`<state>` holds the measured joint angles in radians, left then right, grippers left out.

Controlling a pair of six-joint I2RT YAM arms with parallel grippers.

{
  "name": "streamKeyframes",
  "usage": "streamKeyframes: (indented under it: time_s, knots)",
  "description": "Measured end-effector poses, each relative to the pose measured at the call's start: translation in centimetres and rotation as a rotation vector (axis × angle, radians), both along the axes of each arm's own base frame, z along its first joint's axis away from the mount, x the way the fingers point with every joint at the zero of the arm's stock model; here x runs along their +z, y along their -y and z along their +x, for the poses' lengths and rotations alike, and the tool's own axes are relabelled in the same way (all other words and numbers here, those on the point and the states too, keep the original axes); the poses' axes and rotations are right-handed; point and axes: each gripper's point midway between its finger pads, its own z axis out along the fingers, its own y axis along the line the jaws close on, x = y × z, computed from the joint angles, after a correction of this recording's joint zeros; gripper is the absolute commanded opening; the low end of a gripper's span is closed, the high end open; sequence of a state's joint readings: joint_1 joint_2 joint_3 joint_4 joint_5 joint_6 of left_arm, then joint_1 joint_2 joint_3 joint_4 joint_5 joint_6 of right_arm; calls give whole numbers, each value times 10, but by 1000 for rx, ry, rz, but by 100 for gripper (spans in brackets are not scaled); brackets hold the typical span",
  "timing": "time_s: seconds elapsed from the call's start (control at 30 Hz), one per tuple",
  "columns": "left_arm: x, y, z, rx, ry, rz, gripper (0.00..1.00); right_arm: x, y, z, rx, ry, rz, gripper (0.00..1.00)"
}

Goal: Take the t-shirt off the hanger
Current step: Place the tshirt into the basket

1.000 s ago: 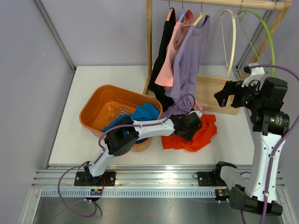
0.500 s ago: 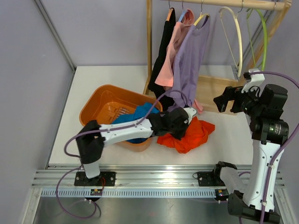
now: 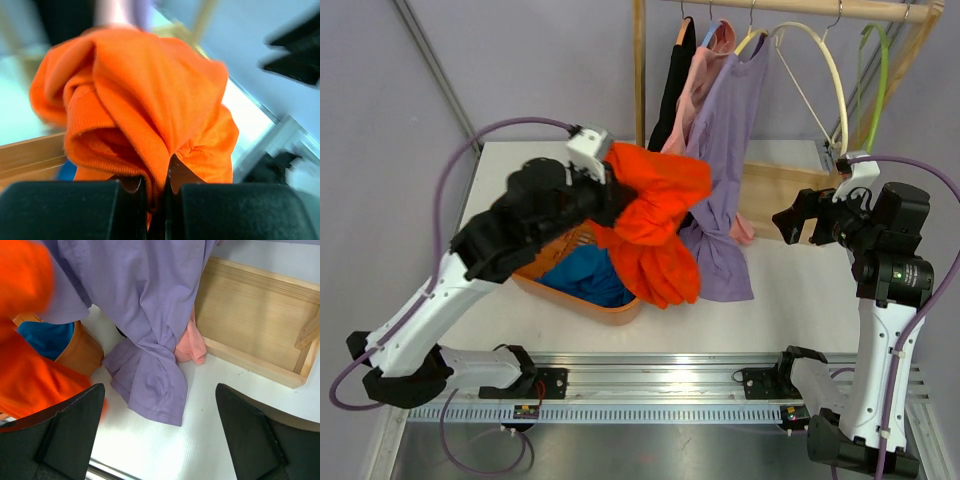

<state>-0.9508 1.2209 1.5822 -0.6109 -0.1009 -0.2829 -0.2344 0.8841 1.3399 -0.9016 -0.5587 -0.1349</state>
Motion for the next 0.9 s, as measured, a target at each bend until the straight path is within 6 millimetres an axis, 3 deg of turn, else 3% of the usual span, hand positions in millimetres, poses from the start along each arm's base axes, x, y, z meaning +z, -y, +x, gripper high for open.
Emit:
streamKeyframes:
  time_s: [0.13,0.3,0.4,0.5,0.57,0.67,0.77,0.9]
  knots:
    - [43,-71,21,198,81,15,0,-1,-2,0,13,0,7,99]
    - [83,-139,32,391,182,80,0,-3,-5,1,31,1,16,100]
    - [92,-169,39,490,212,128,0,-4,-5,1,33,-3,18,99]
    - [87,-188,49,565,211,182,0,-6,-5,2,33,-8,20,99]
    - [77,-193,57,586,193,210,0,-7,-5,2,34,-10,20,99]
    - [38,-194,76,584,114,246,0,-6,-7,2,45,-9,24,99]
    - [-26,-184,92,532,-32,275,0,-6,-13,-1,92,-1,22,99]
    - [-113,-162,90,435,-239,298,0,-7,-26,-11,188,0,26,100]
